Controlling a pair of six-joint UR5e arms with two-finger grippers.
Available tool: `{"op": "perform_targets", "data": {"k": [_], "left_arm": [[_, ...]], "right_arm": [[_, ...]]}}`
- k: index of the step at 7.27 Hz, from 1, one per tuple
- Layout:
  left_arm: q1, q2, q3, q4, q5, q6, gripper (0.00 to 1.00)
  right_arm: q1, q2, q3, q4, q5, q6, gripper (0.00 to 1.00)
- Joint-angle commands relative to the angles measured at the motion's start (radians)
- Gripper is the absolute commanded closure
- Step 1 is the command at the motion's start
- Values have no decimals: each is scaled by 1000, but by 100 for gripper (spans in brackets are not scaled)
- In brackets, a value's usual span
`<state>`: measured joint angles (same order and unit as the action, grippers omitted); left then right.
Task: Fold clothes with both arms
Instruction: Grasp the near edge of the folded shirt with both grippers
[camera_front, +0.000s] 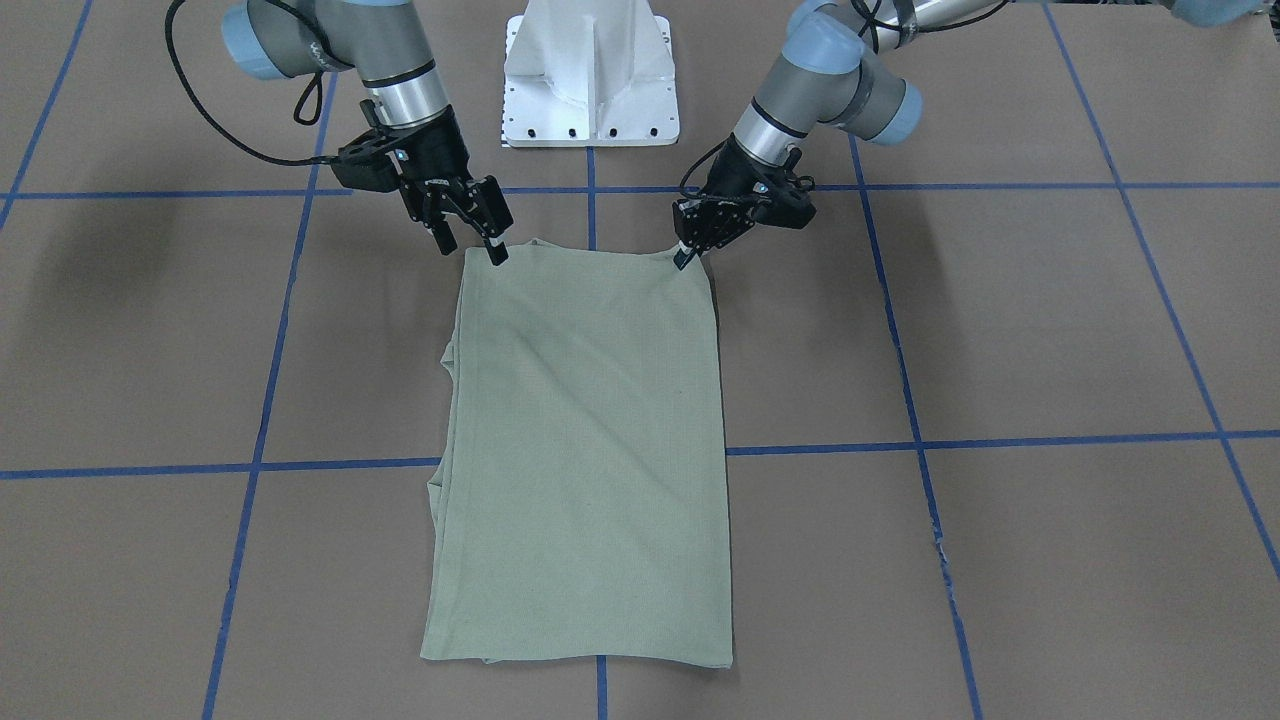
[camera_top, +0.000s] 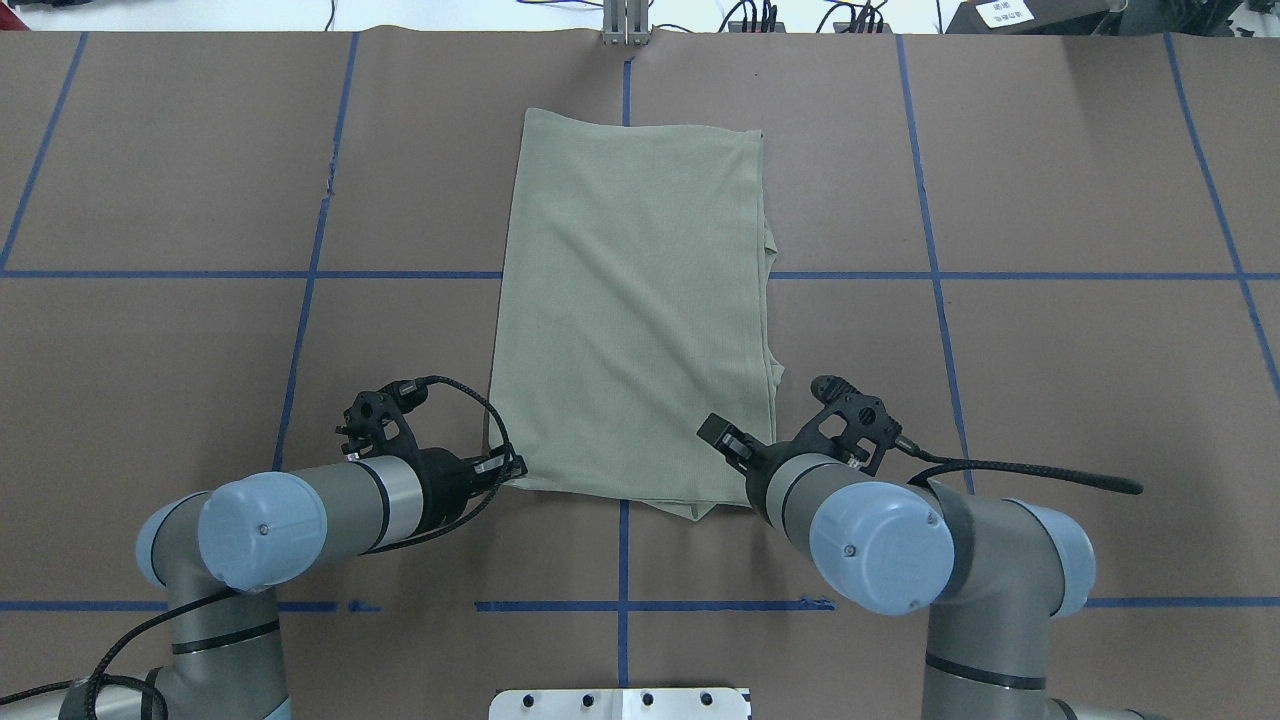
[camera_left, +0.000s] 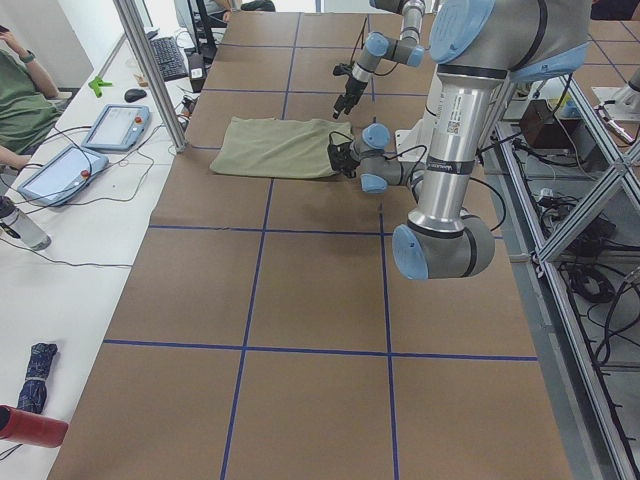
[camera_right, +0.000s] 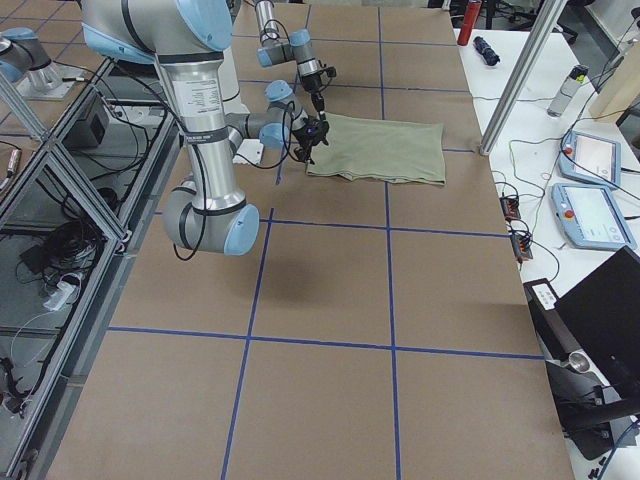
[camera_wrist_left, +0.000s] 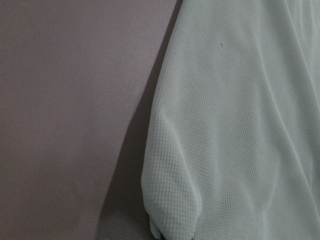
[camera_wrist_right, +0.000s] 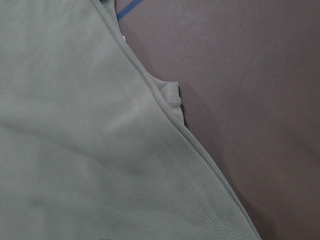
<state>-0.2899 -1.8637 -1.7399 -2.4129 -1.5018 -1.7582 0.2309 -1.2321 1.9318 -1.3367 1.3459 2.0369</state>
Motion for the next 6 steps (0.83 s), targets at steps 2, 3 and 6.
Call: {"op": "perform_targets", "data": {"k": [2,3,6], "left_arm": [[0,0,-9,0,0,0,100],[-2,0,-16,0,0,-1,100],[-2,3,-17,0,0,-1,100]], "right_arm": [[-36,82,-123,-16,-39,46,5],[-38,82,-123,-18,-48,48,6],[-38,97,-123,-7,-60,83,69]]}}
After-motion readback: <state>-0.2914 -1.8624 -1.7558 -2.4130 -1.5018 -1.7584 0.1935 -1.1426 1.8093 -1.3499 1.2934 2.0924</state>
